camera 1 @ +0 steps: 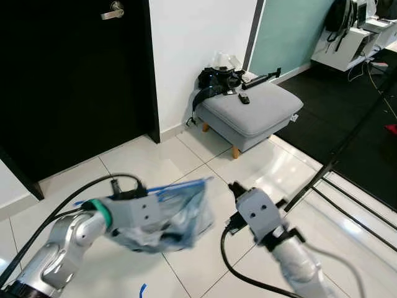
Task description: Hang hanger
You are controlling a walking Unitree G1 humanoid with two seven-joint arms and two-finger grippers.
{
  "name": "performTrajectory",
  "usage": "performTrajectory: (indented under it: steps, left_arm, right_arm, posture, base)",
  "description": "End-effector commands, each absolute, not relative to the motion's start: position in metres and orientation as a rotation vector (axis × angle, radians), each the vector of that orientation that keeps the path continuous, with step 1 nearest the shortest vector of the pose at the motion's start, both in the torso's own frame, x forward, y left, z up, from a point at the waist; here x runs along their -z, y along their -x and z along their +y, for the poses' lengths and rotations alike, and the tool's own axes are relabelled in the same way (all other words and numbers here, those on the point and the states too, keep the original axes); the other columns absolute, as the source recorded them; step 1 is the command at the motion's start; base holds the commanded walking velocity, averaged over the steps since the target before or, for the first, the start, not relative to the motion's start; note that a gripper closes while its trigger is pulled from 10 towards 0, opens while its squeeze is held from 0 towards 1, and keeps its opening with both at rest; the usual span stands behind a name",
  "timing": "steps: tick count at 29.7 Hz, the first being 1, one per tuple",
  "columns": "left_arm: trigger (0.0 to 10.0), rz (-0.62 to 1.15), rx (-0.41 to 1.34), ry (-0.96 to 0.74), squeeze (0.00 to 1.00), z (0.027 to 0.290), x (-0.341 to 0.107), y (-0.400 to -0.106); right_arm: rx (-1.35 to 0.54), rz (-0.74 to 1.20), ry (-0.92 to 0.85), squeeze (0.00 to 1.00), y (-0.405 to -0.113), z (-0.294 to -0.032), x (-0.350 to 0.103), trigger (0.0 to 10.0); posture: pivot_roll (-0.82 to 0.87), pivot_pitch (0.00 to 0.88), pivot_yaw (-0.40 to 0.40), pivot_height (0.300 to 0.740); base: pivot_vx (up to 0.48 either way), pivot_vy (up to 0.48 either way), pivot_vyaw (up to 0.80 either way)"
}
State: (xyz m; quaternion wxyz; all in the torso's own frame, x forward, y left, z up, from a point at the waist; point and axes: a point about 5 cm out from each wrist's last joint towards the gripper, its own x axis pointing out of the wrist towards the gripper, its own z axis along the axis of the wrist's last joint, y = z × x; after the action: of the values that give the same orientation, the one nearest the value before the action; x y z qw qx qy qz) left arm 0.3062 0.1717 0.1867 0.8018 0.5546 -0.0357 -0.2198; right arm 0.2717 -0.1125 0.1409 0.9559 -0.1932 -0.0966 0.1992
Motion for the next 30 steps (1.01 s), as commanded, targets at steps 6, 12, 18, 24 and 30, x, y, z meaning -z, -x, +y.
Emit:
performTrajectory:
  steps: [6, 12, 18, 24, 30]
  left_arm:
    - [10.0, -0.21, 0.574, -1.113, 0.0, 0.151, -0.213, -0.295]
    - [10.0, -0.232, 0.616, -1.092, 0.0, 0.143, -0.216, -0.29]
    - [10.0, -0.241, 0.641, -1.067, 0.0, 0.137, -0.215, -0.286]
    - [10.0, -0.234, 0.647, -1.063, 0.0, 0.136, -0.214, -0.284]
    - [10.0, -0.223, 0.647, -1.063, 0.0, 0.137, -0.212, -0.284]
  right_arm:
    - [-0.338, -0.089, 0.274, 1.0, -0.274, -0.123, -0.112, 10.0]
    - [-0.324, -0.124, 0.281, 1.0, -0.287, -0.127, -0.121, 10.0]
    - [-0.323, -0.162, 0.301, 1.0, -0.298, -0.126, -0.129, 10.0]
    - [-0.3, -0.199, 0.316, 1.0, -0.303, -0.125, -0.134, 10.0]
    - [-0.296, -0.204, 0.303, 1.0, -0.3, -0.125, -0.132, 10.0]
  posture:
    - [-0.04, 0.132, 0.044, 0.74]
    - [-0.04, 0.125, 0.04, 0.74]
    - [-0.03, 0.119, 0.032, 0.74]
    - [-0.03, 0.117, 0.029, 0.74]
    - [-0.04, 0.121, 0.029, 0.74]
  base:
    - [0.0, 0.0, 0.0]
    - [0.0, 0.0, 0.0]
    - [0.0, 0.0, 0.0]
    - [0.0, 0.0, 0.0]
    - [0.0, 0.0, 0.0]
